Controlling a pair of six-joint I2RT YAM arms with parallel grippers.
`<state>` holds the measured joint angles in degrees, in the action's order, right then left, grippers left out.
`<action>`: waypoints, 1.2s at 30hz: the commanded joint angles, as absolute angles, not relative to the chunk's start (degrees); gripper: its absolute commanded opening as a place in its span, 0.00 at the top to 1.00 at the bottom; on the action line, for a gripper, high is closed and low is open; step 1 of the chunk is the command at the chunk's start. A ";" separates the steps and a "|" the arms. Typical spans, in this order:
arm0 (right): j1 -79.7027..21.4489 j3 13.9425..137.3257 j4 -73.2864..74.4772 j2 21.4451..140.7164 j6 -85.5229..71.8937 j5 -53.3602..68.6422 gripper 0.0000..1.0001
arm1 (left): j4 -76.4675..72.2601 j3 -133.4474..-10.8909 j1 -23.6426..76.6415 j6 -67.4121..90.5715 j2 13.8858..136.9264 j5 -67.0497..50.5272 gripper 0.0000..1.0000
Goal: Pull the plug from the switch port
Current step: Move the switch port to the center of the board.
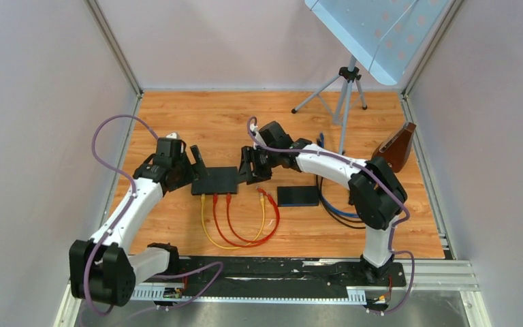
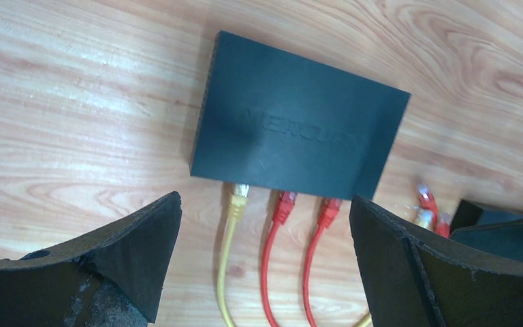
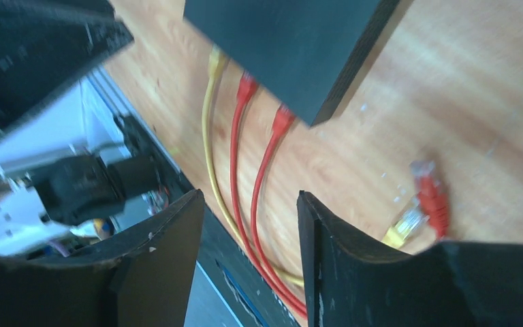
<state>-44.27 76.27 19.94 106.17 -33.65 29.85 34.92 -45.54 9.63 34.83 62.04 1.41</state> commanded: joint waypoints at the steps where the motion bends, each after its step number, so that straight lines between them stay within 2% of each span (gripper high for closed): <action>1: -41.68 81.78 19.65 113.20 -40.97 30.69 0.49 | 29.93 -47.04 8.02 32.19 67.93 3.55 0.00; 5: -41.14 86.26 19.65 118.35 -41.57 32.36 0.52 | 27.02 -47.48 5.68 31.30 72.95 2.74 0.00; 11: -41.00 91.80 19.76 124.72 -41.59 35.67 0.53 | 17.31 -45.43 0.39 31.21 79.80 -8.18 0.00; 16: -40.96 94.61 20.46 129.06 -39.34 37.30 0.54 | 15.30 -45.04 -1.57 29.81 84.02 -14.47 0.10; 25: -41.43 96.34 25.63 132.03 -31.44 40.12 0.58 | 14.73 -39.08 -0.82 29.54 82.32 -19.52 0.29; 30: -41.92 92.56 25.66 129.43 -29.75 37.34 0.59 | 17.00 -37.48 5.98 32.39 80.66 -16.04 0.33; 36: -41.56 89.94 25.87 127.12 -27.53 36.09 0.54 | 20.06 -34.64 9.46 37.89 75.41 -10.30 0.34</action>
